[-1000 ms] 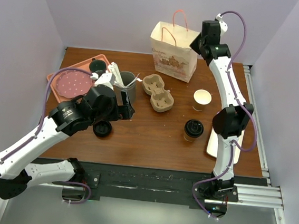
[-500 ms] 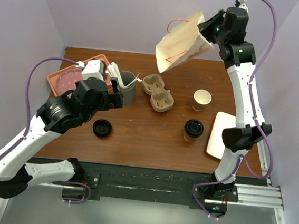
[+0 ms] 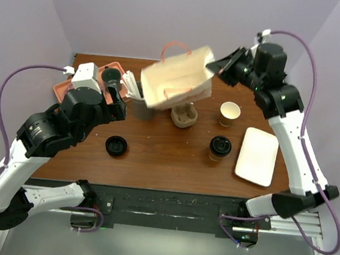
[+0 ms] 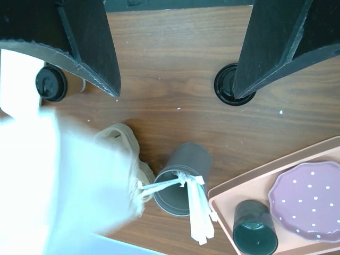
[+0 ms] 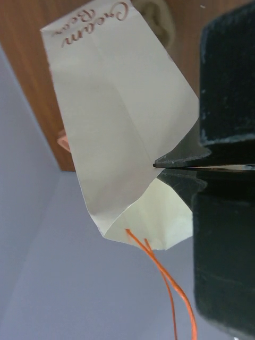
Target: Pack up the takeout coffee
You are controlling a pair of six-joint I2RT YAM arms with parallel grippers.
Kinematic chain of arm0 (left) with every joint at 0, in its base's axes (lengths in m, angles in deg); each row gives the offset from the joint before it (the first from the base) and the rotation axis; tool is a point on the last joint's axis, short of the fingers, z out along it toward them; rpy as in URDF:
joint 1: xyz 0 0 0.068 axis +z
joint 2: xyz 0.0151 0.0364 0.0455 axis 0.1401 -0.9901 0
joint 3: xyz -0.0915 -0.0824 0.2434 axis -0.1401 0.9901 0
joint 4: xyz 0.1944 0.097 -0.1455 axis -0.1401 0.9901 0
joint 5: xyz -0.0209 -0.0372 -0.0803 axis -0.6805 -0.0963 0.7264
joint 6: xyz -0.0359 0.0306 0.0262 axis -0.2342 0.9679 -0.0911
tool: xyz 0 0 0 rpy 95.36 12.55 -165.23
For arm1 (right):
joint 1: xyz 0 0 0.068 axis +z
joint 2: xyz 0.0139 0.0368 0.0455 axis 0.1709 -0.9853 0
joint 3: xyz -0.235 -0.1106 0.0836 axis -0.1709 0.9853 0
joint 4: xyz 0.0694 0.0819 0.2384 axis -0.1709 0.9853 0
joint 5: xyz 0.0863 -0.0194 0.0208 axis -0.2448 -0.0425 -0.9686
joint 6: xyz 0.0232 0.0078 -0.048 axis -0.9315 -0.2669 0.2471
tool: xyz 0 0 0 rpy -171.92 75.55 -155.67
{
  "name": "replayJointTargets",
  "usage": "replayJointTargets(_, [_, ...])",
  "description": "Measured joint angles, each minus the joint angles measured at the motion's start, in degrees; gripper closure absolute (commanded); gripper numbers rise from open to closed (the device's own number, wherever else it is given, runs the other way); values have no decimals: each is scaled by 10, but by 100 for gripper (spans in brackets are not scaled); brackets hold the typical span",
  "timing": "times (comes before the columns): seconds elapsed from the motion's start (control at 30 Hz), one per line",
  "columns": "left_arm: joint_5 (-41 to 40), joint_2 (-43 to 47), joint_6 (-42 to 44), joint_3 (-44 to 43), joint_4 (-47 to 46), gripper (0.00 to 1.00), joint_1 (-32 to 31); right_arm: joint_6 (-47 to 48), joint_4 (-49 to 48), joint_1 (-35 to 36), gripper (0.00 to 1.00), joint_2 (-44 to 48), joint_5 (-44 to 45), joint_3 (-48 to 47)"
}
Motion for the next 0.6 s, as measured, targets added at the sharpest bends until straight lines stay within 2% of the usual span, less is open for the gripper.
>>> replayJointTargets(0.23, [16, 26, -20, -20, 48, 12, 0, -78, -21, 120, 100, 108, -32, 191])
replayJointTargets(0.43, [39, 35, -49, -2, 70, 12, 0, -104, -16, 132, 100, 146, -29, 272])
replayJointTargets(0.53, [53, 26, -62, 14, 78, 12, 0, -108, -20, 132, 92, 168, -28, 295])
replayJointTargets(0.6, [64, 23, -65, 29, 78, 12, 0, -110, -17, 132, 82, 186, -21, 315])
